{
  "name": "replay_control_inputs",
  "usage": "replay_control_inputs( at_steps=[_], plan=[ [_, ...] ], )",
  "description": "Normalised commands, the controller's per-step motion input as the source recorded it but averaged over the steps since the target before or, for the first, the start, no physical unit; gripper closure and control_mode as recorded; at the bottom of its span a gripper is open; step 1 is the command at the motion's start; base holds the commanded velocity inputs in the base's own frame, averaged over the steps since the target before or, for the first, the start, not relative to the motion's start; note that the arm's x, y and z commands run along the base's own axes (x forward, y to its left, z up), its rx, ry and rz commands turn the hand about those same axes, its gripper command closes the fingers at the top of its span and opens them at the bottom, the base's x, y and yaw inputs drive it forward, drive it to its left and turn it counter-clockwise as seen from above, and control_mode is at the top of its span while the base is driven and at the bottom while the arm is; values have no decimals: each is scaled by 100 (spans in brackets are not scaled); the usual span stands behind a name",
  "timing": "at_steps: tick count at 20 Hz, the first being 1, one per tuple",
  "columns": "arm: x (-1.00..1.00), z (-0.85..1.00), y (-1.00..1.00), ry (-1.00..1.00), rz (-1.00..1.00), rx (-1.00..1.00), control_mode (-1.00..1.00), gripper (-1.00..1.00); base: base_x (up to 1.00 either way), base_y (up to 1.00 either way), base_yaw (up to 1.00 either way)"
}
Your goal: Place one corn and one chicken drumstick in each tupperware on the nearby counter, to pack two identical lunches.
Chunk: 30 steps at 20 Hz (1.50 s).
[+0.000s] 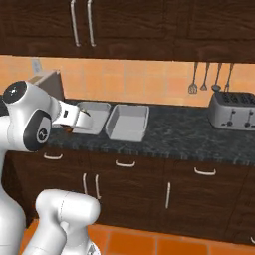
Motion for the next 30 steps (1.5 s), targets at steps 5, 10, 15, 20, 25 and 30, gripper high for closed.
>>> replay_control_inputs(
  at_steps=[5, 10, 15, 20, 25, 30],
  plan=[
    [0, 0, 0, 0, 0, 0, 100, 100, 58, 71, 9],
    [0, 0, 0, 0, 0, 0, 100, 100, 58, 6, 10],
    [0, 0, 0, 0, 0, 0, 100, 100, 35, 7, 4],
    [12, -14, 14, 1, 4, 0, -100, 100, 8, 12, 3],
    [65, -45, 25, 0, 13, -1, -100, 100, 0, 0, 0],
    [65, -27, 1, 0, 2, 0, -100, 100, 0, 0, 0]
  ],
)
